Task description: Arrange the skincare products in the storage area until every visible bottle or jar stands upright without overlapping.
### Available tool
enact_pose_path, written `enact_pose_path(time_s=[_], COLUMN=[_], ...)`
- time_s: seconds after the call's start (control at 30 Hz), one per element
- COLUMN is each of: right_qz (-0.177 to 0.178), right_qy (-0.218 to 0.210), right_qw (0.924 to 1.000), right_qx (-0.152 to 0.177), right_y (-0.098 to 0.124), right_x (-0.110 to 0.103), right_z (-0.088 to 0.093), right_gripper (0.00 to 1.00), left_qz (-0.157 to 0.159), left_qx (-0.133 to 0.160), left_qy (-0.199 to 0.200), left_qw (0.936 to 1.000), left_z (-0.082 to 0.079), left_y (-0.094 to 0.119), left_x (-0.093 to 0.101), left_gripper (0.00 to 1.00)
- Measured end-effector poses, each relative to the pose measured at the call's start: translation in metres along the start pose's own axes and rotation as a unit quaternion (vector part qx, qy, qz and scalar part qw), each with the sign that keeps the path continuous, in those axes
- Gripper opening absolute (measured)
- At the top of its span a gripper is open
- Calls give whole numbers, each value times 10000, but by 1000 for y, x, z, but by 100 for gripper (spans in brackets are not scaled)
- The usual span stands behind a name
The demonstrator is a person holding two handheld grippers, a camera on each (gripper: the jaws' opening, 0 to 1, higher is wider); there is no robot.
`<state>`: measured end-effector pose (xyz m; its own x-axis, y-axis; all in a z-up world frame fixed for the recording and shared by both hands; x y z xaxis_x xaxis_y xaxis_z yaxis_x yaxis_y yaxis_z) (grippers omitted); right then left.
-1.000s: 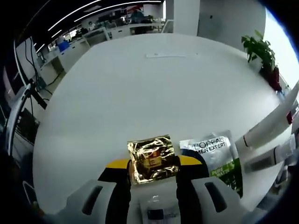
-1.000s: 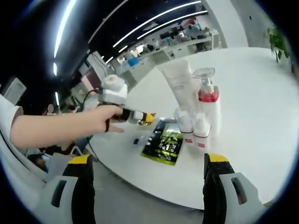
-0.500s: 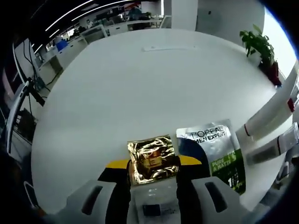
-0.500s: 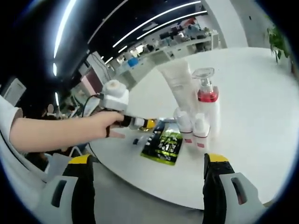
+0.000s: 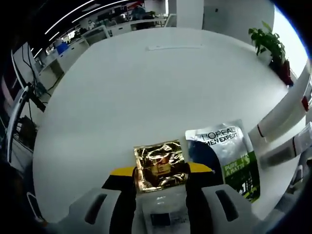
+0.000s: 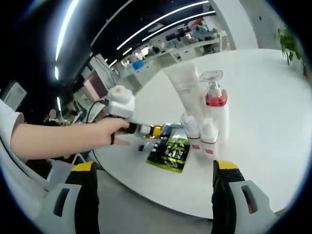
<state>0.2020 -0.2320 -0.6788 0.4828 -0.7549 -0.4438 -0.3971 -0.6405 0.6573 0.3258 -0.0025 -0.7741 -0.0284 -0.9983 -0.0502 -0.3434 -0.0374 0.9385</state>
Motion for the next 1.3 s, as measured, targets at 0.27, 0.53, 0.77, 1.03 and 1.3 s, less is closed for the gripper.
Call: enact_pose_path(time_s=[0.27, 0.53, 0.77, 1.03, 1.3], right_qz=[3, -3, -13, 38, 163], right_qy=[-5, -3, 7, 45, 92], right_qw=[10000, 10000, 10000, 10000, 9998], right_qx=[5, 2, 5, 29, 117], right_y=[1, -1, 0, 1, 4], right_x=[0, -1, -2, -1, 0], right_z=[0, 1, 0, -1, -2], right_gripper=[97, 97, 97, 98, 98], left_qz=[33, 33, 47, 192, 536], left_qx=[-40, -43, 11, 166, 436], left_qy=[-14, -38, -38, -74, 13], left_qw=[10000, 10000, 10000, 9997, 9976], left_z=[1, 1, -1, 0, 8], left_y=[1, 2, 7, 19, 38], left_x=[1, 1, 0, -4, -8], left_gripper=[39, 40, 40, 46, 58])
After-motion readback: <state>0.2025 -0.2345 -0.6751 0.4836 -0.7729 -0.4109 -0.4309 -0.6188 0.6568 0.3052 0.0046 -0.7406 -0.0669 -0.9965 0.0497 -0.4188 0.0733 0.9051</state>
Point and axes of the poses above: the point that each gripper's makers call its tool centre point, and the gripper's own axes: y roughly backward along the fingers, x roughly to its right, z roughly out of its underside, the point moved 6 cm from there along y, roughly backward along the fingers, and after that the axes turned 13 degrees about -x, right-handed, at the moved point
